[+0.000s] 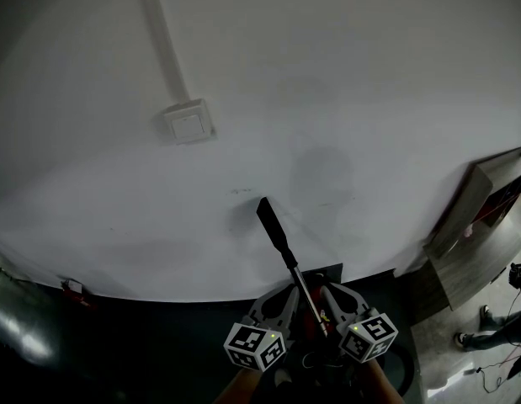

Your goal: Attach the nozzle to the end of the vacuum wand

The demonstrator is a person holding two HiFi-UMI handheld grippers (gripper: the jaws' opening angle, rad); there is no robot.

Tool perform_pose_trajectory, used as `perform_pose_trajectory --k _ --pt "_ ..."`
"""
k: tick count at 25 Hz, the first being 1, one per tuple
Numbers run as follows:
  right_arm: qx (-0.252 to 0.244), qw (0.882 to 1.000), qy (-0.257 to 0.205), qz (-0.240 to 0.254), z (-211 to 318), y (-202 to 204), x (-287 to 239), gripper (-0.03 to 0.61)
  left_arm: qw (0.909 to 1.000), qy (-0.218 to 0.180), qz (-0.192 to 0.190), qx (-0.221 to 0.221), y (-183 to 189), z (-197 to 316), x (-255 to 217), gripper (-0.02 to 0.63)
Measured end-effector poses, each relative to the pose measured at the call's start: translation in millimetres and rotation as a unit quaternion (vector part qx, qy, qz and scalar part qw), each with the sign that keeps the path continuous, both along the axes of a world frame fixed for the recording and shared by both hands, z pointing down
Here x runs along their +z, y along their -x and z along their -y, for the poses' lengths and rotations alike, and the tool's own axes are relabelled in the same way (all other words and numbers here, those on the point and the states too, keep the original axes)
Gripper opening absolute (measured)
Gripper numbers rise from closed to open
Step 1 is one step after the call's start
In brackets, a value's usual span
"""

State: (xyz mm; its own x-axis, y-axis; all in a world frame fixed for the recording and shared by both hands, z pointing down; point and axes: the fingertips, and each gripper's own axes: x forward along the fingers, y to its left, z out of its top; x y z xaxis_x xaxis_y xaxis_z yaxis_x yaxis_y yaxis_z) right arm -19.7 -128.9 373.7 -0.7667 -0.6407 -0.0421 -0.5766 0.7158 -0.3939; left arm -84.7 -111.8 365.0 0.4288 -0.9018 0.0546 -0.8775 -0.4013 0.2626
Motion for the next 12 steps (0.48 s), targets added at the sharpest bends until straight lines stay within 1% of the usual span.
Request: perform_pose_trajectory --k 5,9,12 --pt "-0.003 1.000 0.003 0.002 -3 5 -1 0.017 1.0000 0.005 -0.003 -0.008 5 -2 0 0.003" --pt "-0.005 1.000 0.006 0.004 -6 8 -2 0.017 0.9997 0.010 -0.016 -0.018 10 -5 0 0.003" --pt "-0.005 1.000 0.006 0.004 -8 8 -1 0.017 0.9997 0.011 -0.012 -0.020 14 -8 4 0.003"
